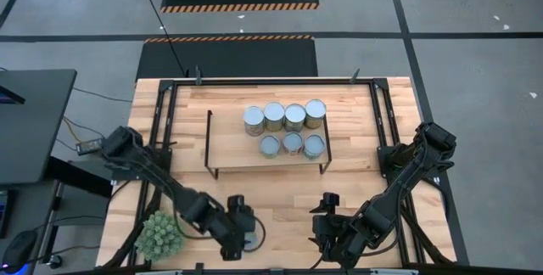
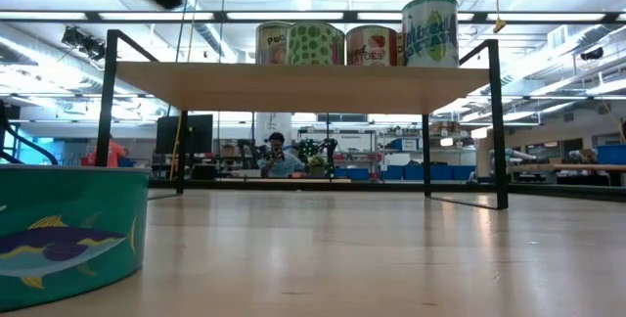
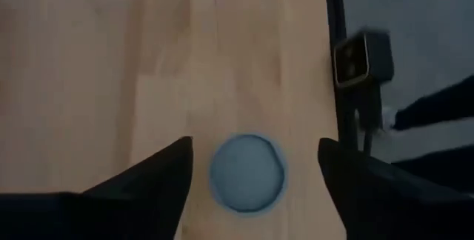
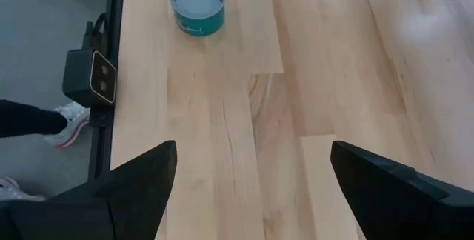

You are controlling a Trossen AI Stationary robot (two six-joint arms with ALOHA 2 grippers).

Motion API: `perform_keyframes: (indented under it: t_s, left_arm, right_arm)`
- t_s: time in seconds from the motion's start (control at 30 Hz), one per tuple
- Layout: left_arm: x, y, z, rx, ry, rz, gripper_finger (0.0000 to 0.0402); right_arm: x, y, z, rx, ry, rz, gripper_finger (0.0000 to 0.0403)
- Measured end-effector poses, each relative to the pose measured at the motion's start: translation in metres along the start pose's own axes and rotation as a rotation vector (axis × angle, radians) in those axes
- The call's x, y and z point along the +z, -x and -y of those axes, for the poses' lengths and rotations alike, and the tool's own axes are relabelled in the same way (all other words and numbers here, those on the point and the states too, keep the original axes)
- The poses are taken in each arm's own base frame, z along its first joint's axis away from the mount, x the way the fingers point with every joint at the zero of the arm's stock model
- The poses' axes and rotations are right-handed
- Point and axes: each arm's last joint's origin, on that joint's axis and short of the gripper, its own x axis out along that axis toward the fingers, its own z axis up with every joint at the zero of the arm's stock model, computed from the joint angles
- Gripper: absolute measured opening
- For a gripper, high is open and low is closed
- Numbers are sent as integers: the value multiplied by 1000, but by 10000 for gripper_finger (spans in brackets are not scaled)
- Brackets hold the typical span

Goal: Pick and place cans onto a shelf
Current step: Put the green tuna can on the shelf

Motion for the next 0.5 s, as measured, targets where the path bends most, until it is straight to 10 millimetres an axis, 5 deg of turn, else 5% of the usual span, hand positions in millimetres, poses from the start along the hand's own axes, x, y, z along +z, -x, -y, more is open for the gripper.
perform_keyframes:
  t_s: [0.23,0.5]
  left_arm:
    - [-18,-45,-5,54,-14,-152,302]
    - [-21,-80,-25,22,39,-304,227]
  right_arm:
    - [1,0,-2,21,-19,7,365]
    - [2,0,-2,34,-26,8,365]
